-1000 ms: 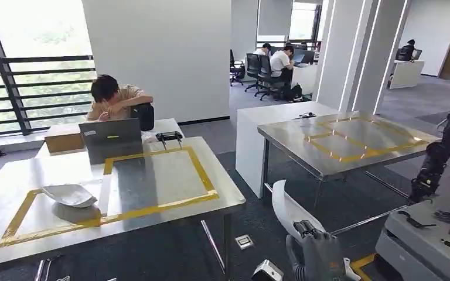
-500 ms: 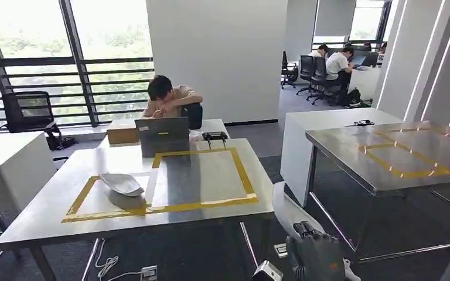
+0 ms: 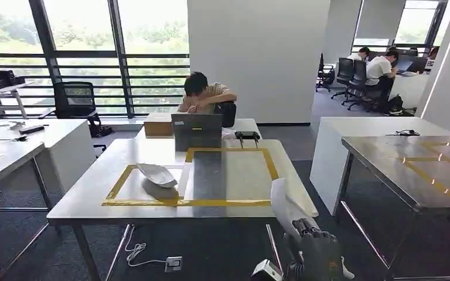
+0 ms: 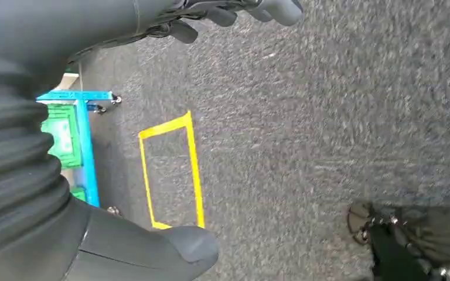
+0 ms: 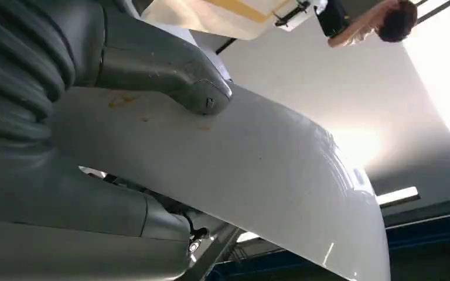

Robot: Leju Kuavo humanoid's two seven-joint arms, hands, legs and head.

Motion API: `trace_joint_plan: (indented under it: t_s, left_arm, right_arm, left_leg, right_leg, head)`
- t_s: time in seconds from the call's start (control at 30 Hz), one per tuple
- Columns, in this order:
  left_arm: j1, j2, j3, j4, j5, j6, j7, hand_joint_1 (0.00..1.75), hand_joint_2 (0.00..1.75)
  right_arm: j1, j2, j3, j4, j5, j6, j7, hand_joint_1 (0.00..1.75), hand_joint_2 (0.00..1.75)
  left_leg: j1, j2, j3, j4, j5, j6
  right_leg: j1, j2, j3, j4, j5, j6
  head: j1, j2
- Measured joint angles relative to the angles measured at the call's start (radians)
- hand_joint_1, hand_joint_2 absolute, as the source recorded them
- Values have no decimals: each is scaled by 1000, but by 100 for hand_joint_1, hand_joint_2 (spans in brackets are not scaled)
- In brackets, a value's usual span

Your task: Take the parts from the cabinet and place them on the table.

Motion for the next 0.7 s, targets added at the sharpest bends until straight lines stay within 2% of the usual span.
trace_joint_plan:
  t_s: [0.13,0.27,0.3,0.33,0.4,0.43,0.47,0.5,0.53,0.57,0.6,0.63,0.67,0.7]
  left_arm:
    - [-3,0,0,0,-1,2,-1,0,175]
    - [-2,0,2,0,-1,2,-9,0,175]
    - [-3,2,2,0,-1,2,-9,0,175]
    - [-3,2,2,0,-1,2,-10,0,175]
    - [-1,3,2,0,-1,2,-10,0,175]
    - [-1,3,2,0,-1,2,-10,0,175]
    - [-1,1,2,0,-1,2,-10,0,175]
    - [-4,0,2,0,-1,2,-10,0,175]
    - [-6,0,2,0,-1,2,-11,0,175]
    - [-7,0,2,0,-1,2,-11,0,175]
    - [-6,1,2,0,-1,2,-10,0,175]
    - [-6,1,2,0,-1,2,-10,0,175]
    - [-6,1,2,0,-1,2,-10,0,175]
    - [-6,0,2,0,-1,2,-10,0,175]
  right_arm:
    - [0,0,0,0,0,0,0,175,175]
    - [0,0,0,0,0,0,-1,175,175]
    - [0,0,0,0,0,0,-1,175,175]
    - [0,0,0,0,1,0,-2,175,175]
    - [-2,0,0,0,2,0,-2,175,175]
    - [-4,0,0,0,2,0,-2,175,175]
    - [-4,0,0,0,2,0,-2,175,175]
    - [-5,0,0,0,3,-1,-2,175,175]
    - [-4,-2,0,0,3,-1,-3,175,175]
    - [-2,-3,0,1,3,0,-1,175,175]
    - [1,-3,0,2,3,0,-1,175,175]
    - [3,-3,0,3,3,0,-2,175,175]
    - [4,-3,0,3,3,0,-1,175,175]
    - [4,-3,0,3,3,0,-2,175,175]
  left_leg:
    - [-3,2,0,0,-1,11]
    - [-4,3,-1,2,0,14]
    - [-13,4,-4,8,-4,21]
    - [-11,3,-5,7,-4,28]
    - [-12,1,-10,4,-1,32]
    - [-5,-1,2,-12,7,38]
    - [1,-2,8,-22,15,40]
    - [3,-2,7,-25,19,46]
    - [3,-3,4,-25,20,47]
    - [3,-7,2,-24,21,47]
    - [3,-10,-1,-23,22,45]
    - [4,-15,-3,-22,24,42]
    - [6,-18,-4,-19,24,38]
    - [11,-22,-6,-14,22,30]
  right_leg:
    - [-1,1,3,-8,6,11]
    - [-3,1,3,-11,9,25]
    - [-8,1,4,-16,13,36]
    - [-10,0,4,-15,13,42]
    - [-10,-4,5,-17,14,44]
    - [-5,-5,7,-16,12,49]
    - [-12,25,1,3,-1,51]
    - [-13,50,-20,46,-35,52]
    - [-14,63,-55,122,-78,53]
    - [-15,66,-95,206,-116,55]
    - [-17,67,-127,270,-138,57]
    - [-20,67,-140,294,-133,60]
    - [-24,67,-128,269,-110,62]
    - [-29,67,-90,196,-67,66]
  head:
    - [0,0]
    - [0,0]
    - [0,0]
    - [0,0]
    - [0,0]
    - [0,0]
    - [0,0]
    - [0,0]
    - [0,0]
    - [0,0]
    - [0,0]
    - [0,0]
    - [0,0]
    - [0,0]
